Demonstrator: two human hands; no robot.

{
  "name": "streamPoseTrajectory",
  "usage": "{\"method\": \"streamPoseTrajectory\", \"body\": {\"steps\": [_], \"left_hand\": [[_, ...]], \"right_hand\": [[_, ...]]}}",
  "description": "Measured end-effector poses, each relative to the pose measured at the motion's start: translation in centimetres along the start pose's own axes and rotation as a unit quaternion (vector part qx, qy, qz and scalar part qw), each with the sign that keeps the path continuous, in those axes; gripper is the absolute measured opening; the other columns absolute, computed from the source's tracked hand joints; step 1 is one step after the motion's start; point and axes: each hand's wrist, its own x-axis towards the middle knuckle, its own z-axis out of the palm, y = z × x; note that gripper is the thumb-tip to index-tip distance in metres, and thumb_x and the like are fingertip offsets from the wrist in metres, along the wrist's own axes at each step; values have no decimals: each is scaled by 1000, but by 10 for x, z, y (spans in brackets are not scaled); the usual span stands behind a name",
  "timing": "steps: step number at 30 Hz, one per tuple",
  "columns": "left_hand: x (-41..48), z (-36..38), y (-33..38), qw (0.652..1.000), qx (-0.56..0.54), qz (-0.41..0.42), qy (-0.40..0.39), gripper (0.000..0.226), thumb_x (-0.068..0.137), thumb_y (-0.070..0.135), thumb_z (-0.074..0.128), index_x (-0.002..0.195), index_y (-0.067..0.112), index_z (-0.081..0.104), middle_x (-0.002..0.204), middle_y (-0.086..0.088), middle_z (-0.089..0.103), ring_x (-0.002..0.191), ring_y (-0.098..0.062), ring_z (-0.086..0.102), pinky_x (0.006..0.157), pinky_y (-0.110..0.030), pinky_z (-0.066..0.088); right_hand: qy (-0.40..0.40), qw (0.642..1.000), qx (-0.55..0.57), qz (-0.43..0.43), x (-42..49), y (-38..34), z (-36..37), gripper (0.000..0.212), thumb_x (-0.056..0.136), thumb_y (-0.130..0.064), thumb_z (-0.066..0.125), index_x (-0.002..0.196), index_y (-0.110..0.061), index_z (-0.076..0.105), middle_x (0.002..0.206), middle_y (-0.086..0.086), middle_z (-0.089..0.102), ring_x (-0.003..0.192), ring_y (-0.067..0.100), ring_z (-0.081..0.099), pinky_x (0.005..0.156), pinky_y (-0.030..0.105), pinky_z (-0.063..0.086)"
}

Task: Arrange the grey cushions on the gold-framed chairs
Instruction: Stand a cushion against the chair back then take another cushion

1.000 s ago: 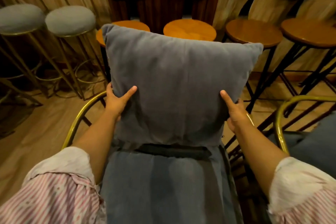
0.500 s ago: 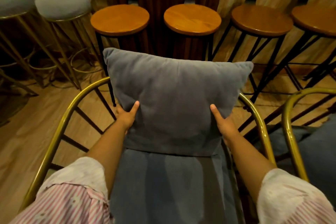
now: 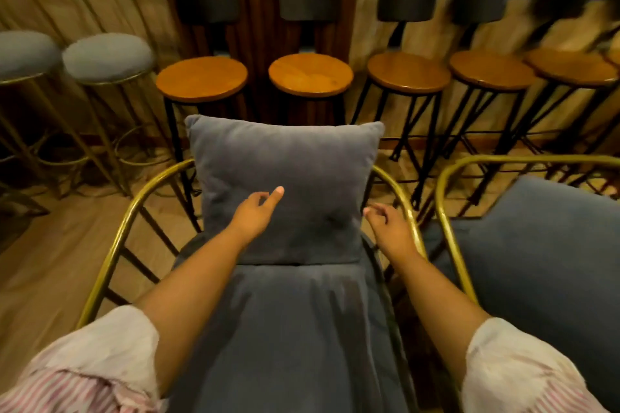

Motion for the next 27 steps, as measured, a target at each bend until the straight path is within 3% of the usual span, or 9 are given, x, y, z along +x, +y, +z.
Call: {"method": "streamPoseTrajectory", "body": {"steps": [1, 2, 4, 8, 12, 19, 22, 24, 27], "left_hand": [[-18, 4, 10, 1000, 18, 14, -9, 43, 94, 53, 38, 85, 16, 59, 103, -11, 56, 96, -25, 51, 85, -33, 36], [-36, 7, 20, 999, 24, 22, -19, 40, 94, 52, 36, 79, 19, 53, 95, -8, 52, 90, -23, 46, 79, -33, 34], [-72, 19, 41, 997, 8, 47, -58, 40, 92, 56, 36, 92, 19, 51, 94, -1, 48, 91, -20, 42, 77, -34, 34], [-131, 55, 82, 986, -13, 104, -129, 53, 93, 53, 37, 123, 13, 55, 114, 2, 48, 105, -16, 43, 90, -34, 36], [-173, 99, 117, 968, 13, 161, -194, 41, 93, 53, 38, 101, 15, 53, 106, -3, 51, 98, -18, 46, 82, -32, 39], [-196, 191, 174, 945, 53, 191, -259, 33, 94, 49, 41, 97, 21, 58, 89, 7, 51, 89, -11, 48, 80, -26, 36], [-189, 237, 197, 941, 53, 198, -269, 32, 95, 45, 41, 77, 24, 56, 86, 3, 54, 88, -11, 48, 70, -22, 36], [-172, 274, 209, 945, 39, 174, -272, 32, 93, 47, 45, 94, 20, 61, 102, 1, 57, 99, -12, 50, 81, -26, 37], [-139, 327, 220, 951, 30, 128, -280, 56, 88, 55, 49, 120, 10, 57, 121, -3, 63, 105, -18, 59, 90, -34, 47]], "right_hand": [[9, 1000, -17, -13, -19, -5, -18, 39, 92, -22, 57, 122, 2, 60, 123, 21, 63, 118, 32, 57, 92, 26, 39], [16, 999, -25, -23, -36, -10, -31, 38, 92, -21, 56, 121, 3, 61, 122, 20, 63, 117, 32, 57, 89, 24, 38], [37, 999, -28, -25, -71, -11, -67, 39, 92, -24, 56, 123, 1, 59, 123, 21, 63, 118, 32, 56, 90, 26, 38], [58, 997, -53, -20, -123, -2, -136, 47, 92, -35, 54, 130, -6, 54, 131, 17, 57, 123, 31, 52, 99, 36, 40], [94, 994, -61, -8, -159, 20, -205, 46, 93, -30, 54, 131, -5, 51, 137, 18, 52, 129, 32, 47, 106, 37, 35], [213, 973, -15, 86, -172, 84, -307, 52, 92, -29, 57, 135, -2, 46, 142, 19, 46, 130, 32, 44, 103, 36, 36], [241, 962, 4, 125, -150, 114, -344, 56, 92, -29, 57, 138, -1, 42, 145, 18, 44, 132, 33, 43, 105, 39, 36], [259, 954, 13, 147, -123, 135, -370, 61, 91, -31, 59, 140, -2, 38, 147, 19, 40, 134, 36, 40, 106, 43, 35], [302, 932, 21, 201, -78, 166, -406, 73, 89, -37, 60, 147, -7, 28, 152, 22, 30, 138, 41, 32, 110, 46, 30]]}}
